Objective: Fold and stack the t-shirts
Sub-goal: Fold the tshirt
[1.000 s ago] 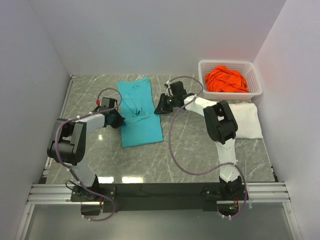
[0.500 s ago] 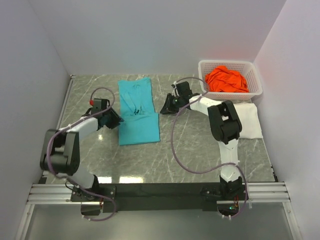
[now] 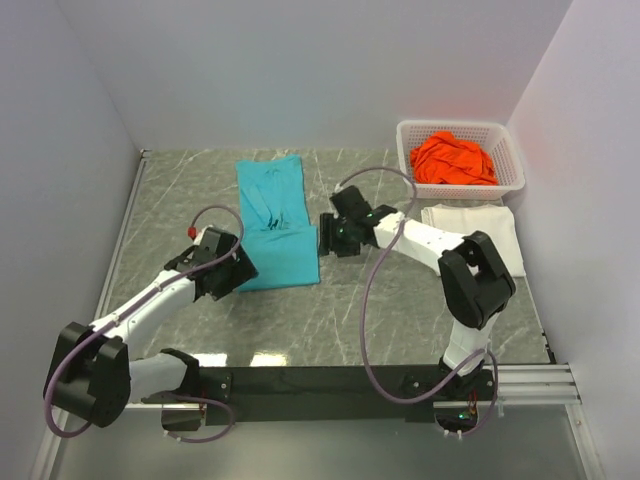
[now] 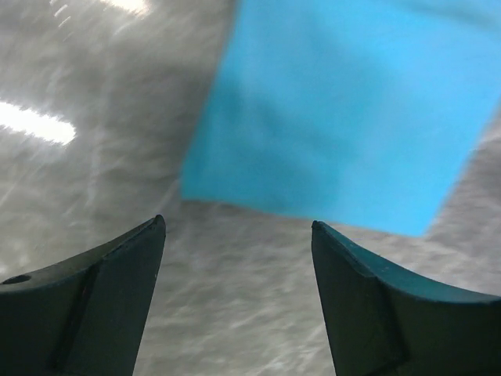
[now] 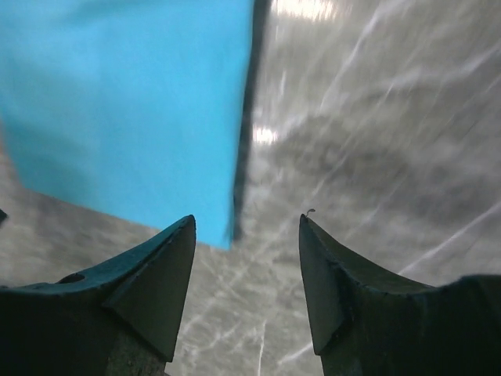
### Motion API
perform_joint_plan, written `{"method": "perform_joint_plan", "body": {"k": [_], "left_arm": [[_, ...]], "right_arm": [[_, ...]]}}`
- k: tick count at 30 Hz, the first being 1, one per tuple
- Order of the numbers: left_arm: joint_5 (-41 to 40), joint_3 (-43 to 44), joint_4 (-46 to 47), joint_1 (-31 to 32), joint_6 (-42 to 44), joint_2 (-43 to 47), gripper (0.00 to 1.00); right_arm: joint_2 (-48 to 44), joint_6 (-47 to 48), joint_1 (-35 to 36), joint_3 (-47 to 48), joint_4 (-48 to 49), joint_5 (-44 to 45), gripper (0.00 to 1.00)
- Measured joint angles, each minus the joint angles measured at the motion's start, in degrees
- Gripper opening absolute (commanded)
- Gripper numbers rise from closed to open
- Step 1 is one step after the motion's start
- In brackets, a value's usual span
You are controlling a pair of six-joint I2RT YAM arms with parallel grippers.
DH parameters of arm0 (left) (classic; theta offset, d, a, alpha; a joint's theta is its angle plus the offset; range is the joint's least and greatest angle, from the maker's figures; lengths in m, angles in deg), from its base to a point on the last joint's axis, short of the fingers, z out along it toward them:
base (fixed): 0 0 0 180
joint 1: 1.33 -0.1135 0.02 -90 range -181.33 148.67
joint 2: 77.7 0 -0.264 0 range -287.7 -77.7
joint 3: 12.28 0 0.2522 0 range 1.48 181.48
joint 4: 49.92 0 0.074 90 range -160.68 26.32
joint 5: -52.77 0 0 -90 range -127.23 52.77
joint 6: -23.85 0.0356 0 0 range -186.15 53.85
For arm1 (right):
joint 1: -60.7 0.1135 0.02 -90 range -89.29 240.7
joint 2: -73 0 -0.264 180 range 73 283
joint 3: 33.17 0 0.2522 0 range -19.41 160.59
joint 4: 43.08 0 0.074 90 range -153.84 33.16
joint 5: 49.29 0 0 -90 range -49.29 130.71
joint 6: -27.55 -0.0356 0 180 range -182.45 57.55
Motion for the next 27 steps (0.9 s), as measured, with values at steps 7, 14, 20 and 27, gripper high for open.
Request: {"method": "perform_joint_plan", "body": {"k": [7, 14, 20, 27], "left_arm": [[-2.67, -3.58, -1.18, 0.22, -1.18, 0.37, 0.64], [-3.32, -3.56, 1.88, 0.22, -1.09, -5.73, 0.52], [-3.91, -2.73, 3.61, 0.22, -0.98, -8.74, 0.53], [-4.48, -1.25, 5.49, 0.7, -0.98, -10.91, 0.55]], "right_arm": [[-0.11, -2.97, 6.27, -4.0, -4.15, 4.92, 0.61], [-0.09, -5.92, 7.78, -3.96, -3.93, 5.81, 0.57], [0.39, -8.11, 9.38, -3.91, -3.87, 7.1, 0.56], [3.1, -9.88, 10.58, -1.88, -3.89, 8.68, 0.55]]}}
